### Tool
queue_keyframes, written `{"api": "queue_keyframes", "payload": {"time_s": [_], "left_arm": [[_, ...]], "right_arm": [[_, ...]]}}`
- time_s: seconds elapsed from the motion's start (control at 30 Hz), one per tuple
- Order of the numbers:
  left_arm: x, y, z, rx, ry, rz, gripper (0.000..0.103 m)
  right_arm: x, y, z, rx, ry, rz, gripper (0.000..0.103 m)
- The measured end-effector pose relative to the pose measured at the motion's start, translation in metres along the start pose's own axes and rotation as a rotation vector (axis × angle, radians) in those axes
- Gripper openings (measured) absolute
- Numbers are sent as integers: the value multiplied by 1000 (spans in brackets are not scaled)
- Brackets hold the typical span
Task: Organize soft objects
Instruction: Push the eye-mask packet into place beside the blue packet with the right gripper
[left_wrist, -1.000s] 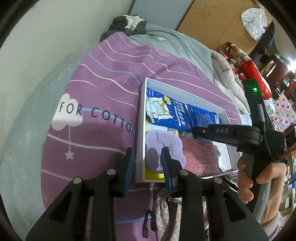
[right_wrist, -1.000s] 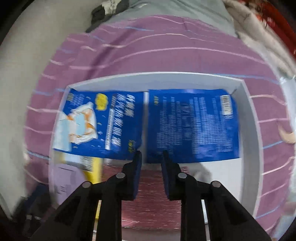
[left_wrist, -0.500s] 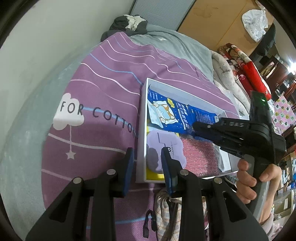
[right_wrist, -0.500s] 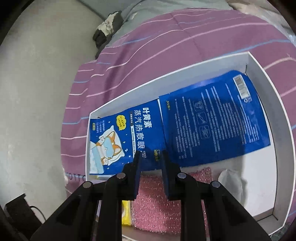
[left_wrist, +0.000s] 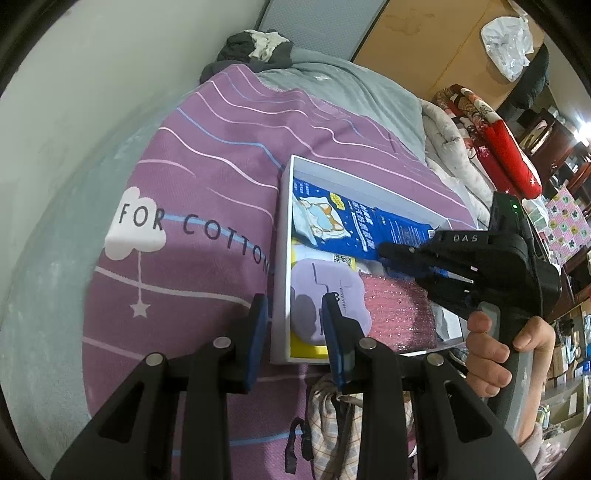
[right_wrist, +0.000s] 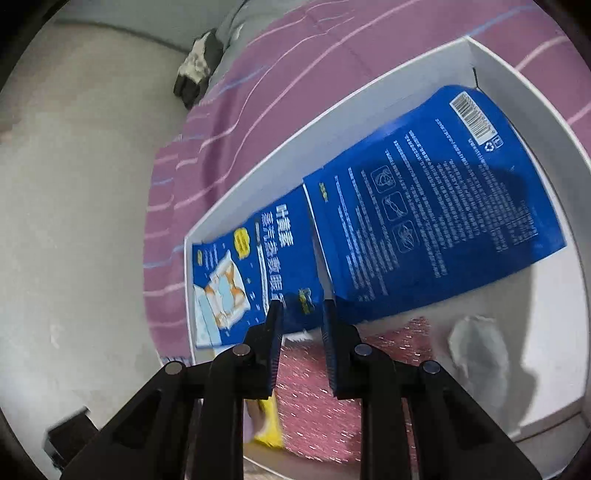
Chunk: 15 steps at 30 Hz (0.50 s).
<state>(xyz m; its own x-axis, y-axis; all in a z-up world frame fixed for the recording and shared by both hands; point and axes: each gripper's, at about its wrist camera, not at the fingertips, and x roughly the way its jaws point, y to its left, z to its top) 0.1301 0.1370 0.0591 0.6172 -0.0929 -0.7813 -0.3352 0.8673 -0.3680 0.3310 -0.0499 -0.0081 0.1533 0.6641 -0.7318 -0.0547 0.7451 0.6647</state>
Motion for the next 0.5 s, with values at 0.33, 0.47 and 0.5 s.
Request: {"api": "queue_keyframes", "payload": {"time_s": [0.33, 0.47, 0.5], "left_arm": [[-1, 1, 0, 1, -2, -5, 32], [-1, 0, 0, 3, -2, -3, 32], [-1, 0, 0, 3, -1, -3, 32]], "right_arm": [[-61, -24, 0, 54, -213, 20, 0], [-81, -36, -3, 61, -292, -84, 0], [-85, -39, -2, 65, -308, -103, 0]]}}
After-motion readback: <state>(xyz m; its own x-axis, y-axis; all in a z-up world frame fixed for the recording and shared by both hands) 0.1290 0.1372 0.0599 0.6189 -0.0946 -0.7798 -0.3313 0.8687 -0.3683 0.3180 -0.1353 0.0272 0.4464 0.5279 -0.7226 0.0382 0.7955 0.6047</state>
